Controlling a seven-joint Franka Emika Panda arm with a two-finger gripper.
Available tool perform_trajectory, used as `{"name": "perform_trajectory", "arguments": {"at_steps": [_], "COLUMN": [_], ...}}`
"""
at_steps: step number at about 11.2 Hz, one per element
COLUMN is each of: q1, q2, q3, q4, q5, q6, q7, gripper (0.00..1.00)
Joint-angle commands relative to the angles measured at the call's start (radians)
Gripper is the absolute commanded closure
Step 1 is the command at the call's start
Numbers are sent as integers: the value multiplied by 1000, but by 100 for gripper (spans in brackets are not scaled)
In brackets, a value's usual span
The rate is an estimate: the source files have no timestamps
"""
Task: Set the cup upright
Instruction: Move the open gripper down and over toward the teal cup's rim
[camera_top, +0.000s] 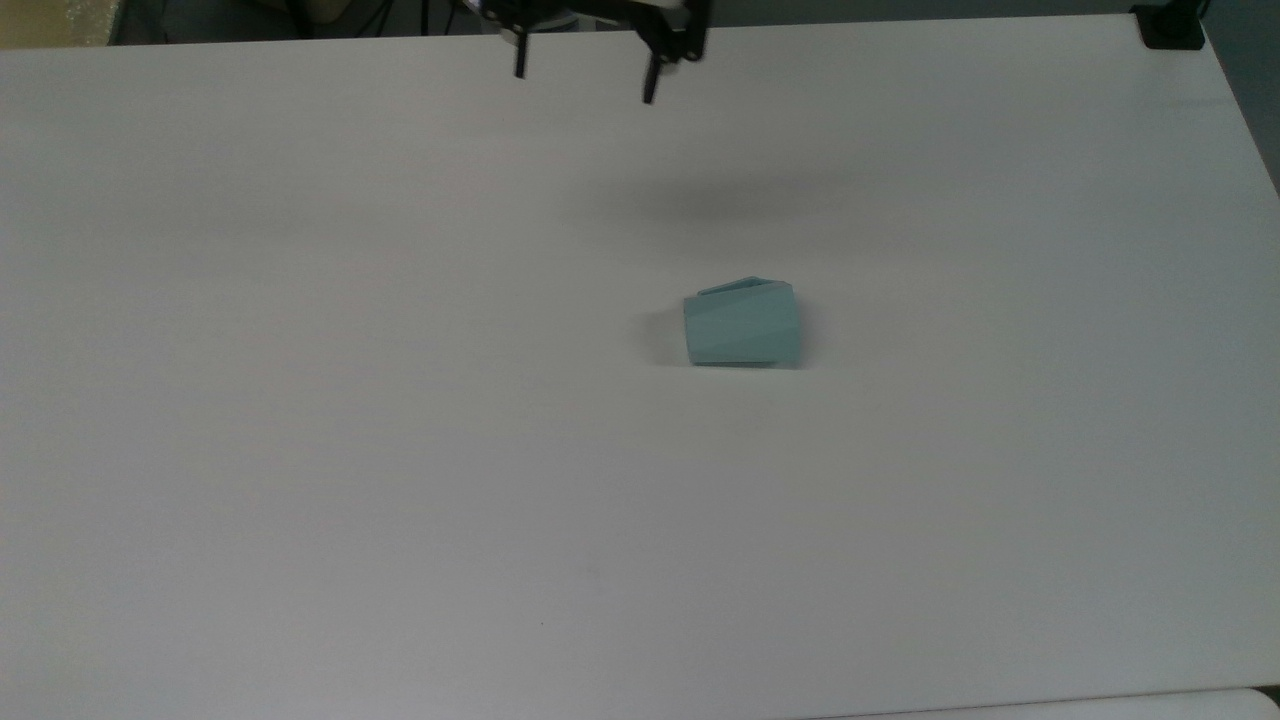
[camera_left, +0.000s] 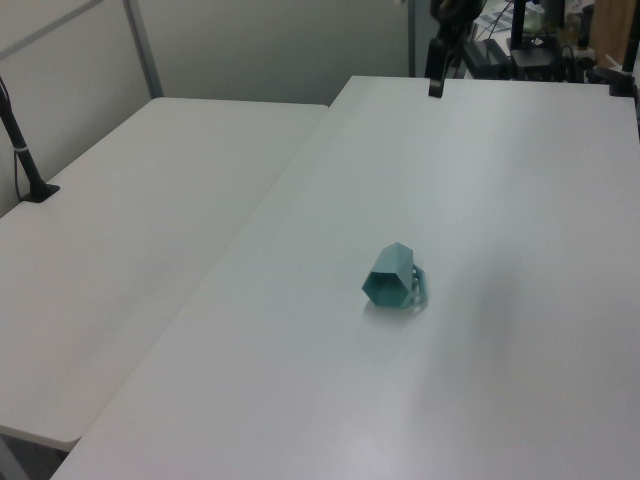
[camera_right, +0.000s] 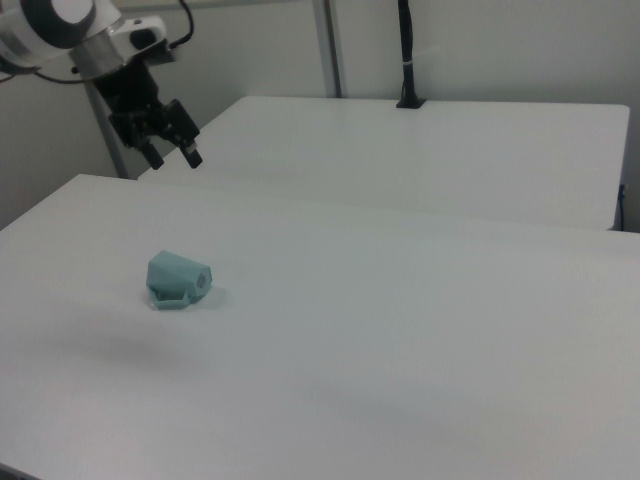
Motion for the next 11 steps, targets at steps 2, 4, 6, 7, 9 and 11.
{"name": "perform_trajectory", "arguments": {"at_steps": [2,4,6,7,9,11], "q1": [165,205,252,283,341,355], "q2": [131,193,270,298,330,381], "q3": [-9,-11,-11,-9,-3,44], "q4": [89,135,175,185,186,189], "q5": [-161,-193,-251,-295,-387,-475], "q6": [-6,-3,-4,-6,-21,-56], "q7": [173,268,325,351,393,399], "gripper": [0,0,0,0,0,0]}}
